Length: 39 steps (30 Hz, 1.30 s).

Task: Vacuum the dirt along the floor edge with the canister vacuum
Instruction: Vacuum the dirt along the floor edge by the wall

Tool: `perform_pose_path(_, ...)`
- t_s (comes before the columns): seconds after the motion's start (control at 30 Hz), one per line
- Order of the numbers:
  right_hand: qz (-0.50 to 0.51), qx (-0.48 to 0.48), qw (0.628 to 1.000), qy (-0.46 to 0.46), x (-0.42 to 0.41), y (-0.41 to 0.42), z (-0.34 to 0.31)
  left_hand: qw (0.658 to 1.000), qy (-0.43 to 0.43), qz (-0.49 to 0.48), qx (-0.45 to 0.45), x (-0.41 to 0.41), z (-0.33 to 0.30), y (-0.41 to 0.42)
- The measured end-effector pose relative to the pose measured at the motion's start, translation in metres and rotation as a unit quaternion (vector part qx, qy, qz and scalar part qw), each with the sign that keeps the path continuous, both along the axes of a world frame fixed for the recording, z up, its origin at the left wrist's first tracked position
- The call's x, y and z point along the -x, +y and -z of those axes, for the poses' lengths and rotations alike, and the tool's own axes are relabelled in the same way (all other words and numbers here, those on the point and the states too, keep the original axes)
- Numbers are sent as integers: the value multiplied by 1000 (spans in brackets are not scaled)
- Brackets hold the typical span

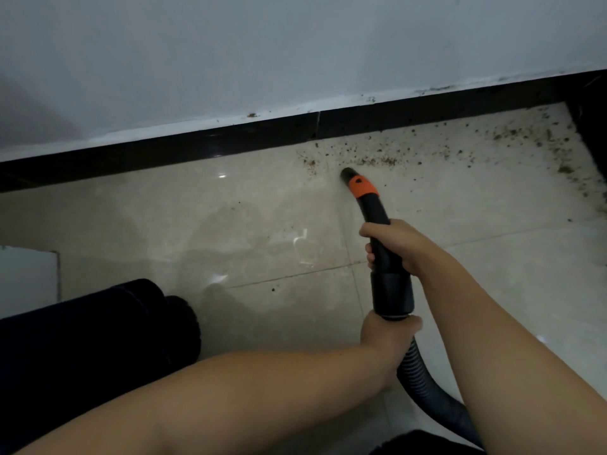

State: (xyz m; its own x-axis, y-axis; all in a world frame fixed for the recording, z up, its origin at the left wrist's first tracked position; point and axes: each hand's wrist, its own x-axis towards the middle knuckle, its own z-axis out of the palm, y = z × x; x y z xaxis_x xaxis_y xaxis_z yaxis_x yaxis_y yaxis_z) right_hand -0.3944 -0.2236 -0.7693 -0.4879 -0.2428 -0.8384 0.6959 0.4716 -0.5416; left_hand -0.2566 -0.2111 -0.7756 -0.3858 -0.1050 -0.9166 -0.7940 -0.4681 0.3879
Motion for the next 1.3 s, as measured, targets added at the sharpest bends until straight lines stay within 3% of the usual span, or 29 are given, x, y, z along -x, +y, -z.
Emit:
perform_pose_path(0.23,-98,11,995,-7,-29,-39,1,997,-30,-73,25,-23,2,-15)
perform_pose_path(0.4,-2,12,1000,16,-20,-39,2,997,-10,-41,59,-15,6,-29)
perform_pose_path(0.67,135,-21,990,38,22,4,7,999,27,29,-19,22,3,-26)
perform_pose_path(1.1,-105,15,994,-1,-16,-49,4,995,-35,-84,39,-9,3,-24)
perform_pose_path(1.3,-21,20,999,18,-10,-53,5,996,-27,-62,65,-2,6,-40)
